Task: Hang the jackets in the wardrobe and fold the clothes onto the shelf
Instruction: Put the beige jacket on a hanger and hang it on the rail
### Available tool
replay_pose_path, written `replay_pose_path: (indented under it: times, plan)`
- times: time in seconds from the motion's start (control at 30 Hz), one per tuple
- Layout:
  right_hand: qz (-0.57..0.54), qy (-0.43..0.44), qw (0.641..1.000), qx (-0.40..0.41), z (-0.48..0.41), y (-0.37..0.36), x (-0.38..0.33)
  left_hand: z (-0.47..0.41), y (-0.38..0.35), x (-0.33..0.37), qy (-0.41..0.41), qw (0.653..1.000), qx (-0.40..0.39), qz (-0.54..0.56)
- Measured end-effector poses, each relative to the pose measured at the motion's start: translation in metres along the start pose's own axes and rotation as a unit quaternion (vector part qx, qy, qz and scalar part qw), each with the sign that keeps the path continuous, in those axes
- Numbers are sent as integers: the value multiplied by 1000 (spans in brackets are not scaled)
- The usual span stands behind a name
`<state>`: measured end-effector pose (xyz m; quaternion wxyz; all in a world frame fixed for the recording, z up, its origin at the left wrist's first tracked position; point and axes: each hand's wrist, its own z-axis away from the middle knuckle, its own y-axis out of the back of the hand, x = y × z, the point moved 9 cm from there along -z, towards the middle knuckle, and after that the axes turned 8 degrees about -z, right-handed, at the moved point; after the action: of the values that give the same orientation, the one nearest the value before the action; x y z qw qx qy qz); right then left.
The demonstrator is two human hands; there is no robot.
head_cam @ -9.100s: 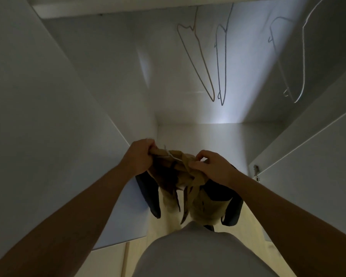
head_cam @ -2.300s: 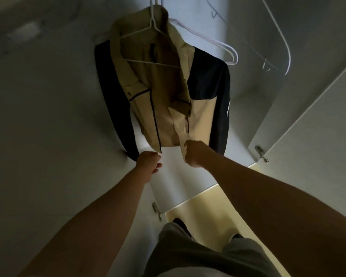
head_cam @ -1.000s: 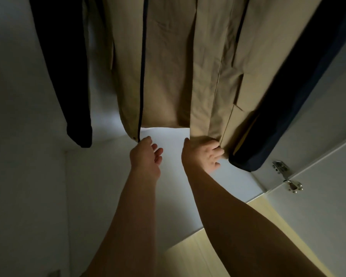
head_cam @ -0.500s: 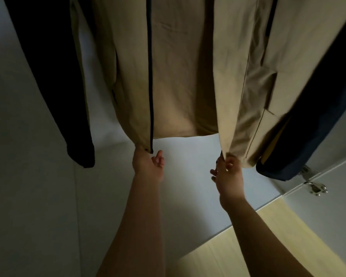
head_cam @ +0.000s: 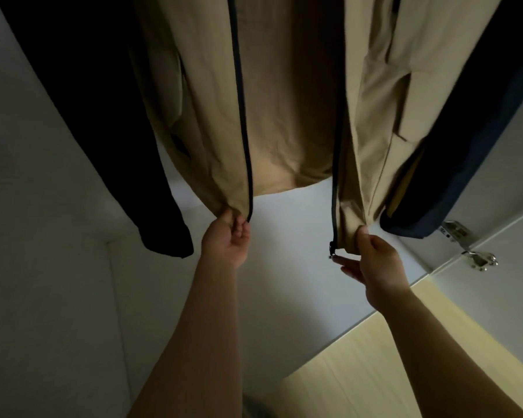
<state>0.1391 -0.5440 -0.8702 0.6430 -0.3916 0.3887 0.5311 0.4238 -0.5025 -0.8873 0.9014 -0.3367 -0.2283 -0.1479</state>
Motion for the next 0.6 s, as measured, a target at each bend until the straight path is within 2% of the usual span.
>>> replay_pose_path:
  times: [0.1,0.2,0.3,0.37,0.47,0.6]
  plan:
    - [-22,-33,999,-19,-4,-10,6,11,-25,-22,26,995,-52,-85]
    - [-53,-6,995,-87,-4,-24,-1,19,-41,-43,41,979,-85,-179]
    - [15,23,993,-113,-3,-31,-2,22,-45,-56,39,961,-90,-259]
    - [16,28,996,-82,-7,-27,-1,21,-48,-59,22,947,-89,-308]
    - [-76,8,995,-57,-15,-21,-1,21,-54,-60,-25,923,-87,-375]
    - [-179,-31,979,-91,-25,-21,2,27,-68,-56,-121,889,-96,-432]
